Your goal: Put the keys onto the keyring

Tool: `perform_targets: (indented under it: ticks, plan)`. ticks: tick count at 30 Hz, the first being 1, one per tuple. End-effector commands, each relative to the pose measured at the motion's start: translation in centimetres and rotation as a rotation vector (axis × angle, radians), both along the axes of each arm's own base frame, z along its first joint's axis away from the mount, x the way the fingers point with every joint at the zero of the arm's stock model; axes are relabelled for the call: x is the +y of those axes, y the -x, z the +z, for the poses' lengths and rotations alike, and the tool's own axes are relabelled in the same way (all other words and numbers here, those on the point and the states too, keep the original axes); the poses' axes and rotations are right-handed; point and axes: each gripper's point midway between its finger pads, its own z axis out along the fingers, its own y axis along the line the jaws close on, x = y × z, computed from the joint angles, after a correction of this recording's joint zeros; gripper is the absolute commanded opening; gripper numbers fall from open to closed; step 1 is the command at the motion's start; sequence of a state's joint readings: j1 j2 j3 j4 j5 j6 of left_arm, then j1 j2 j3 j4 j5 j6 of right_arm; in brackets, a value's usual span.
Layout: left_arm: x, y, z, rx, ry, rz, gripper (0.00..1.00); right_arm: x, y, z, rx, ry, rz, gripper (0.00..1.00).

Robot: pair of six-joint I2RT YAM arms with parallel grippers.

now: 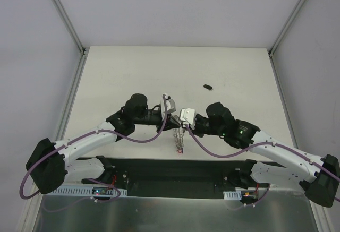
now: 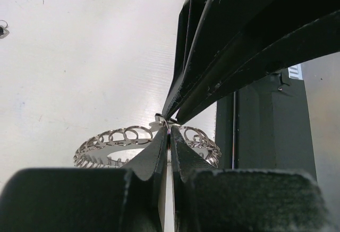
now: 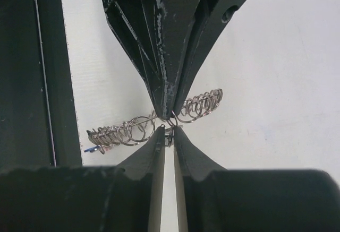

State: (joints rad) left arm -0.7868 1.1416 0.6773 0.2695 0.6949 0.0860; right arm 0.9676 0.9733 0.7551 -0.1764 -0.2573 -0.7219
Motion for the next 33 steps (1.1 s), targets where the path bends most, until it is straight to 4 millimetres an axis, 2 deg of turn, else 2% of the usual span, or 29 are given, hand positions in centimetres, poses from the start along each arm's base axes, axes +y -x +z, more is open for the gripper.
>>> perform_targets:
  ticks: [1, 8, 15, 21, 33]
  plan:
    - [-0.9, -0.1, 4.2, -0.096, 0.14, -0.005, 0.0, 0.8, -0.2, 1.1, -0.029, -0.05, 0.0, 0.14]
    - [-0.7, -0.6, 4.2, -0.104, 0.151, 0.035, 0.0, 0.6, -0.4, 1.0, -0.023, -0.051, -0.025, 0.2]
    - [-0.4, -0.9, 4.3, -0.129, 0.158, 0.058, 0.0, -0.7, -1.5, 1.7, -0.022, -0.096, -0.103, 0.29]
    - [-0.4, -0.8, 4.2, -0.138, 0.156, 0.052, 0.0, -1.1, -1.8, 2.6, 0.038, -0.184, -0.098, 0.3]
    - [-0.5, -0.7, 4.0, -0.139, 0.146, 0.044, 0.0, -0.3, -0.6, 2.7, 0.092, -0.22, -0.002, 0.33]
